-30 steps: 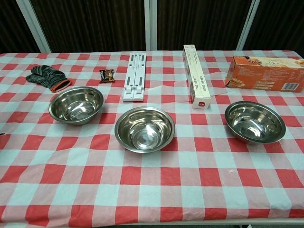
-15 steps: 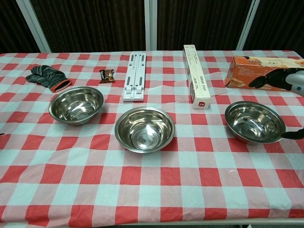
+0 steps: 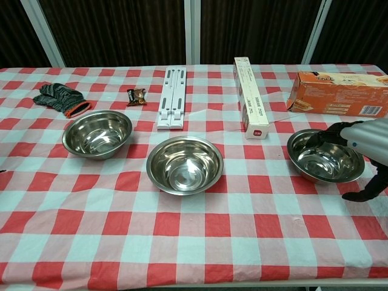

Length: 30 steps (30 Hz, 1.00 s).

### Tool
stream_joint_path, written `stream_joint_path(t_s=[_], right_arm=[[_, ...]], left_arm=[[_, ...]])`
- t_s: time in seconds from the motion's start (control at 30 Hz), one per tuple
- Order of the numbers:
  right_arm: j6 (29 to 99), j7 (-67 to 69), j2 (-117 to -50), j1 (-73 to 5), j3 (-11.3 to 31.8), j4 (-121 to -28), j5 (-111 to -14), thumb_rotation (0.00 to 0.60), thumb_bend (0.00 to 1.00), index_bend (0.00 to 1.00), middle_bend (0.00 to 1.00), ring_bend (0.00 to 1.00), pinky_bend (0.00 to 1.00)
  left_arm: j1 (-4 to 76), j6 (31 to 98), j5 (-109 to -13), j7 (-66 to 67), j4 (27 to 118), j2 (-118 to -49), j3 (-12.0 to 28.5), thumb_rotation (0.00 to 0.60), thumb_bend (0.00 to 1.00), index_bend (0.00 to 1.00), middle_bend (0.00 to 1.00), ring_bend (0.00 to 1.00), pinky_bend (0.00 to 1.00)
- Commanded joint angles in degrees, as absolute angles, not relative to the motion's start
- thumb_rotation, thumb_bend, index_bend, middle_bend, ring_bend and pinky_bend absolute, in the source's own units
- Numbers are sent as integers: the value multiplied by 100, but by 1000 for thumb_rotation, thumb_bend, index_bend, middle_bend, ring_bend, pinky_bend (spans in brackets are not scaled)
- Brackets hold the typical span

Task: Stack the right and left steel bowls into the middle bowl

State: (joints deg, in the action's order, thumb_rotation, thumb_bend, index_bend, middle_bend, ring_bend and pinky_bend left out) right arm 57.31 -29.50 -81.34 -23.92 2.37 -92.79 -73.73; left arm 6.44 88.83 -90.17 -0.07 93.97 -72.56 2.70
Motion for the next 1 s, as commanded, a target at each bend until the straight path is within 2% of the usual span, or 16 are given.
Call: stream_joint_path(t_s=[0.03,0.17,0.43,0.67,0.8,1.0], right_arm=[[5688,-2880,-8324,-2481,257,-9064,-7374,600,108,236,233,138,199],[5643,-2896,-8478,-2559,258,-8877,-7326,600,132,278,268,165,228],[5651,-2859,-8741,-2641,275,-8561,-7225,600,220,406,365,266,359],[5718,-2715,-8896,-2667,266,-8328,-7268,600,331,571,486,414,538],[5696,-2689,-8949,-2697,258,-8251,-7247,600,386,620,522,452,582],[5737,-2640,-8962,-2693,219,-8204,-7271,600,415,685,570,500,641]], left_arm=[[638,8892,-9015,-37,9383,-7249,271,600,209,262,288,216,284],[636,8881,-8988,-125,9362,-7237,278,600,210,262,288,216,284],[653,8859,-8997,-174,9325,-7248,281,600,209,262,288,216,284],[651,8862,-9004,-208,9313,-7240,276,600,210,262,288,216,284],[653,8857,-8997,-226,9314,-7236,279,600,209,262,288,216,284],[657,8843,-9005,-227,9310,-7242,267,600,209,262,288,216,284]])
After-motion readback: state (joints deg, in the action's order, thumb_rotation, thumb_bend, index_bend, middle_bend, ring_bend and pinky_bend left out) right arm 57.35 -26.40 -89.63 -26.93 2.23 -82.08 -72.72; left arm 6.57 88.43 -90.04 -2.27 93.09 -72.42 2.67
